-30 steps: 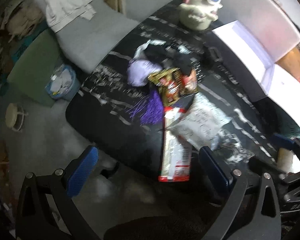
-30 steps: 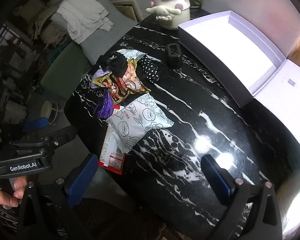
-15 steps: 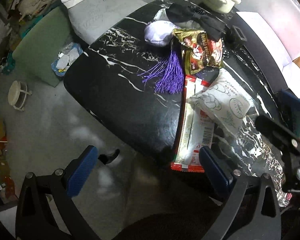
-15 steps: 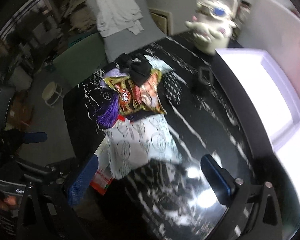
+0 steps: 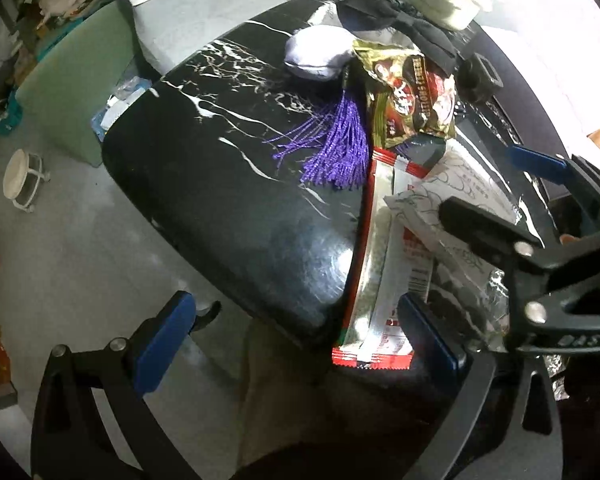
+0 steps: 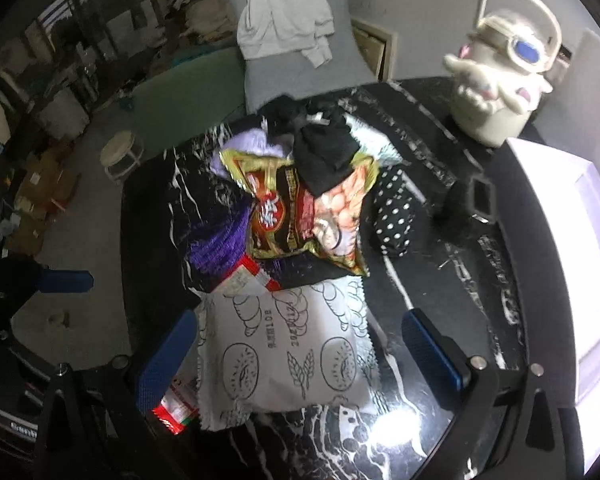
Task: Organize objects
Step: 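Grasp the white snack bag with the right tool while the left tool grasps the red packet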
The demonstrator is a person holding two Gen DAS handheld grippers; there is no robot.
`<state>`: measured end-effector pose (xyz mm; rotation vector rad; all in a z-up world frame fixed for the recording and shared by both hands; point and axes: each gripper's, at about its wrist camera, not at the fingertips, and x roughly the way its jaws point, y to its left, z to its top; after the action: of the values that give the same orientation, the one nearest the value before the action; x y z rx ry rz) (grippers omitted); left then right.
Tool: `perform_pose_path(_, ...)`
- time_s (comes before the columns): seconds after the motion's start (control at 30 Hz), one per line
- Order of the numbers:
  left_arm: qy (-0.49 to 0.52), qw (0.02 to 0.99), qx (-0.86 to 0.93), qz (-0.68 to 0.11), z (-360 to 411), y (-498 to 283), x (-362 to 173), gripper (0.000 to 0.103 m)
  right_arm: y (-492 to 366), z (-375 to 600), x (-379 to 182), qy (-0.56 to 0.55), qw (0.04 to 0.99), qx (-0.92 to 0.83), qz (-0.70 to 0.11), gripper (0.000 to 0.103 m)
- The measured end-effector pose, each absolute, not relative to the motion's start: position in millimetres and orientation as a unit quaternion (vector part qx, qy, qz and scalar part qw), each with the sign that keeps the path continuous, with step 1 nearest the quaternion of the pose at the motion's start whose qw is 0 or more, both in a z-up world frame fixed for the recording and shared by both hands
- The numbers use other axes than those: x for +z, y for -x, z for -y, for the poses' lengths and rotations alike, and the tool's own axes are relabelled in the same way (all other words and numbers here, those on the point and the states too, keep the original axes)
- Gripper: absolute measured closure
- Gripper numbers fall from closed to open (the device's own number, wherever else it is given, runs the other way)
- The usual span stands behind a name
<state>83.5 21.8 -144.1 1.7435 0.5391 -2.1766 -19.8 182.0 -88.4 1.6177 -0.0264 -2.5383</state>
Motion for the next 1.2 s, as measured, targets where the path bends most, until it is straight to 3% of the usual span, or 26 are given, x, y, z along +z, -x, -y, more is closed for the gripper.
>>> perform_pose_path(0.23, -0.613, 0.149, -0.751, -0.196, -27, -76, -156, 0.002, 28, -184, -106, -0.566, 0.086, -0.820, 0.012, 0.002)
perform_pose_path(0.33, -0.612, 0.147, -0.751, -0.199, -29, -72, -159, 0.002, 28, -192, -112, -0.581, 0.112, -0.804, 0.061, 0.016)
perform_pose_path(0.6, -0.622, 0.140, -0.748, -0.185, -42, -52, -165, 0.002, 17, -202, -112, -0.591, 0.123, -0.794, 0.078, 0.029)
perform_pose_path(1.2, -0.638, 0.102, -0.758, -0.092, -82, 10, -190, 0.002, -25, -242, -110, -0.612, 0.036, -0.783, 0.100, 0.031)
